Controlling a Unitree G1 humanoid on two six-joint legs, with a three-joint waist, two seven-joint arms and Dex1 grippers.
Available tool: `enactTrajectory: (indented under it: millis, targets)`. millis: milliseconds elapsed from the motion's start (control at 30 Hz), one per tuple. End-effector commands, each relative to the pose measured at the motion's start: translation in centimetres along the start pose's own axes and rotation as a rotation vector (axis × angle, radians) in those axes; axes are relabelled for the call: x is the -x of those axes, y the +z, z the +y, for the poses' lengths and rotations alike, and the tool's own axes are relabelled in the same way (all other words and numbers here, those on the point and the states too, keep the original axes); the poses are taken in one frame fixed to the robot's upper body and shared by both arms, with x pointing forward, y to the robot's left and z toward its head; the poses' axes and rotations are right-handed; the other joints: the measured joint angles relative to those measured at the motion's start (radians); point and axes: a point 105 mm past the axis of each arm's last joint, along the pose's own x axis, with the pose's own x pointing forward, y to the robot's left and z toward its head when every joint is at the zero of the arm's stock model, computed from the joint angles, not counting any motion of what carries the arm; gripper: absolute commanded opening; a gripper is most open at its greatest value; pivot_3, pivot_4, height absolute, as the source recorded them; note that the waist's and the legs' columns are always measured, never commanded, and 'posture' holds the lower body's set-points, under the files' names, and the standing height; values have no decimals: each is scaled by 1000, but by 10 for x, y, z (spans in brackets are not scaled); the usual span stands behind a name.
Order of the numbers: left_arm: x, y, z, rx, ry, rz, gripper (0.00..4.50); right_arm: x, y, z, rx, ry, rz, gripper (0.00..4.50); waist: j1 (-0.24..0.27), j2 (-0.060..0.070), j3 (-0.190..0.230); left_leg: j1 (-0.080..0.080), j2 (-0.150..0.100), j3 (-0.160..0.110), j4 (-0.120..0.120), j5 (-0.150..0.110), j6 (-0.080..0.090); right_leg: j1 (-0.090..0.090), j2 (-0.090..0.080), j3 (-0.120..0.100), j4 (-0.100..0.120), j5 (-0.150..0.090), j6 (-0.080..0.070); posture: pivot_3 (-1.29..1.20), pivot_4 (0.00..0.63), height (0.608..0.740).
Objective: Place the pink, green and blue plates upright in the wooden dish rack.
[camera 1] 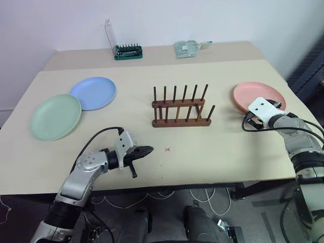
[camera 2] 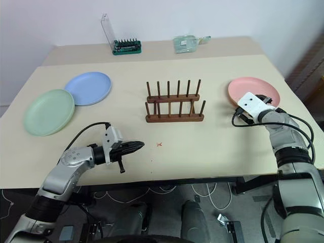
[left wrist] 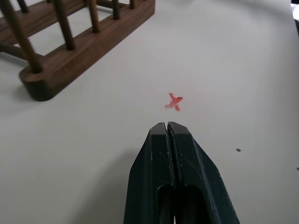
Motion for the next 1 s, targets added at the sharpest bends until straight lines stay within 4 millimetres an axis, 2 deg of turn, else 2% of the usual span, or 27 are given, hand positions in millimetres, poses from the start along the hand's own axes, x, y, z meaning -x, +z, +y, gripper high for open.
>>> enactTrajectory:
  millis: [33,233,367,467,533,567,600,633,667,700,767,833,1000]
  targets:
    - [8,15,6,-40,28,-35,0,-6,-1,0,43,-6,14,3048,-1,0,0,0,0,0,0,0,0,0,0,0,0,0,0,0,150,740]
    - [13,14,8,-45,50,-33,0,-7,1,-3,58,-22,-9,13,1,0,0,0,0,0,0,0,0,0,0,0,0,0,1,0,150,740]
    - [13,12,9,-47,62,-28,0,0,19,-17,115,-82,-99,13,-1,1,1,0,0,0,0,0,0,0,0,0,0,1,1,0,150,740]
    - [14,12,10,-46,68,-27,0,17,61,-35,3,-118,-307,13,-4,3,2,-1,0,0,0,0,0,-1,0,0,0,2,3,0,150,740]
    - [14,11,11,-45,70,-26,0,30,85,-38,-117,-101,-434,13,-4,3,2,-1,0,0,0,0,0,-2,0,1,1,2,3,0,150,740]
    - [14,11,12,-44,68,-26,0,53,118,-47,-356,-40,-613,13,-2,3,2,-1,0,0,0,0,0,-2,0,1,1,2,3,0,150,740]
    - [13,11,12,-43,67,-26,0,74,141,-49,-502,51,-750,13,-2,3,2,-1,0,0,0,0,0,-2,0,1,1,2,3,0,150,740]
    - [12,11,13,-44,63,-24,0,100,163,-45,-576,172,-881,13,0,4,3,-1,1,-1,0,0,0,-2,1,1,1,2,3,0,150,740]
    - [12,10,13,-44,61,-23,0,117,175,-41,-603,254,-943,13,2,4,3,-2,1,-2,0,0,0,-3,1,0,1,2,3,0,150,740]
    - [11,10,13,-45,59,-23,0,125,178,-38,-610,288,-957,13,4,4,3,-3,1,-3,0,0,0,-3,1,0,1,2,3,0,150,740]
    - [10,10,13,-46,54,-24,0,148,191,-38,-784,437,-1054,13,9,3,2,-4,0,-4,1,0,0,-3,1,-1,1,2,3,0,150,740]
    - [9,10,14,-47,51,-25,0,162,198,-36,-898,553,-1106,13,13,2,2,-6,0,-5,2,0,0,-2,1,-2,0,1,2,0,150,740]
    - [8,10,13,-46,49,-28,0,164,199,-20,-969,653,-1070,13,9,2,2,-10,0,-5,4,0,0,-6,0,-2,0,1,0,0,150,740]
